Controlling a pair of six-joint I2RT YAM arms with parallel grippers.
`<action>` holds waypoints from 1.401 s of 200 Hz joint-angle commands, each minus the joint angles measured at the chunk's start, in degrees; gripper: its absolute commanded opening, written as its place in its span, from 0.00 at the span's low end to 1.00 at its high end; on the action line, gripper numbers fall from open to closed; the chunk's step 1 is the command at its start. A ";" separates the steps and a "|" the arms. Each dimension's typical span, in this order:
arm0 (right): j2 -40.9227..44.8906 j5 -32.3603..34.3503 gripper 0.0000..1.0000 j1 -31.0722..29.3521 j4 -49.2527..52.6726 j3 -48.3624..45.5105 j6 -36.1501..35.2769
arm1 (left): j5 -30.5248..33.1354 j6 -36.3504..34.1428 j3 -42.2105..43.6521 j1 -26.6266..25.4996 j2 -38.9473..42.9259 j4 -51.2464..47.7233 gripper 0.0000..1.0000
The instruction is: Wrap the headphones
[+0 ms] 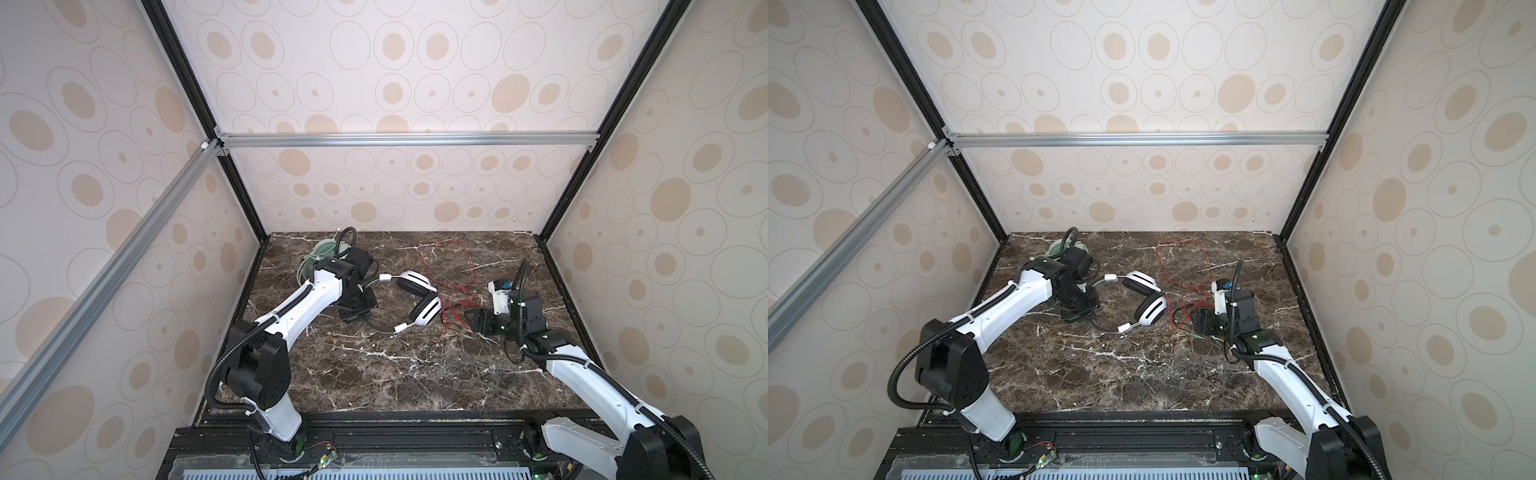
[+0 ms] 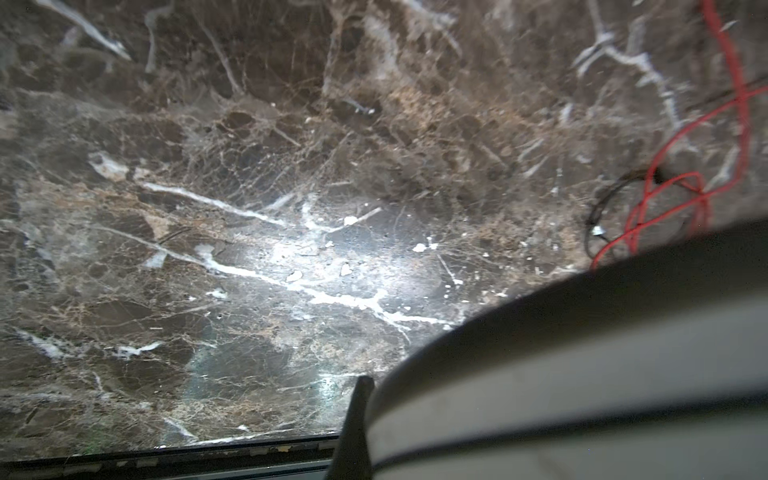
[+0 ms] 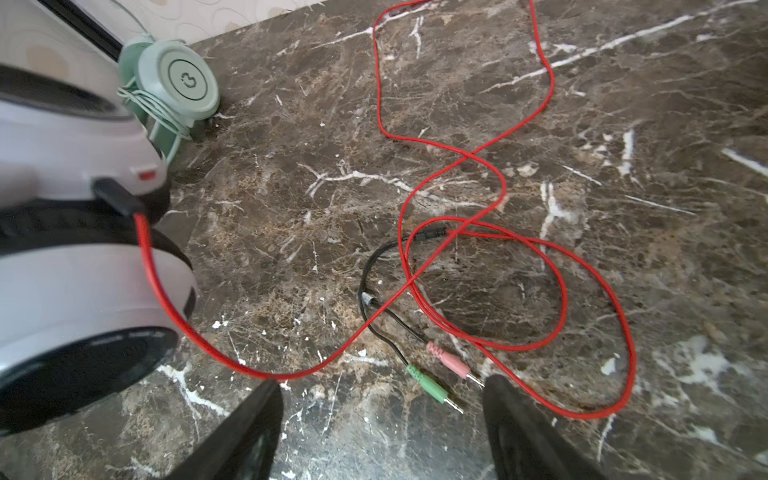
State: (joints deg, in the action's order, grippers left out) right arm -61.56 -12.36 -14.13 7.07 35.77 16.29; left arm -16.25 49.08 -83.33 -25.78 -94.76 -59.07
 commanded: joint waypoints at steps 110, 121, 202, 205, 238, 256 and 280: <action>-0.24 -9.30 0.76 -2.37 -16.77 -6.57 -4.72 | -2.27 -4.78 -18.45 0.45 -0.73 -3.53 0.00; -0.64 -7.81 0.76 -4.57 -17.38 -6.59 -4.36 | -2.66 -4.48 -17.45 0.42 -0.47 -2.22 0.00; -15.73 -1.04 0.78 -4.42 -15.88 0.21 -10.60 | -1.70 -7.98 -26.49 1.25 -0.86 -5.66 0.00; -16.13 -1.93 0.77 -4.00 -15.84 0.47 -10.57 | -1.89 -8.07 -26.89 1.26 -0.86 -5.82 0.00; -16.07 -2.08 0.73 -2.64 -14.67 2.37 -10.11 | -3.58 -8.50 -29.86 1.84 -0.25 -5.23 0.00; -15.05 -1.93 0.73 -2.22 -16.89 1.61 -8.65 | -5.13 -8.50 -30.99 2.39 -0.08 -4.53 0.00; -15.16 -2.53 0.73 0.72 -19.72 1.56 -5.81 | -7.00 -8.94 -30.66 3.01 0.73 -1.69 0.00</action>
State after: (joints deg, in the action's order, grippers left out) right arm -77.80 -13.93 -15.22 -9.78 36.99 8.14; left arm -18.96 41.08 -111.11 -23.73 -96.23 -64.99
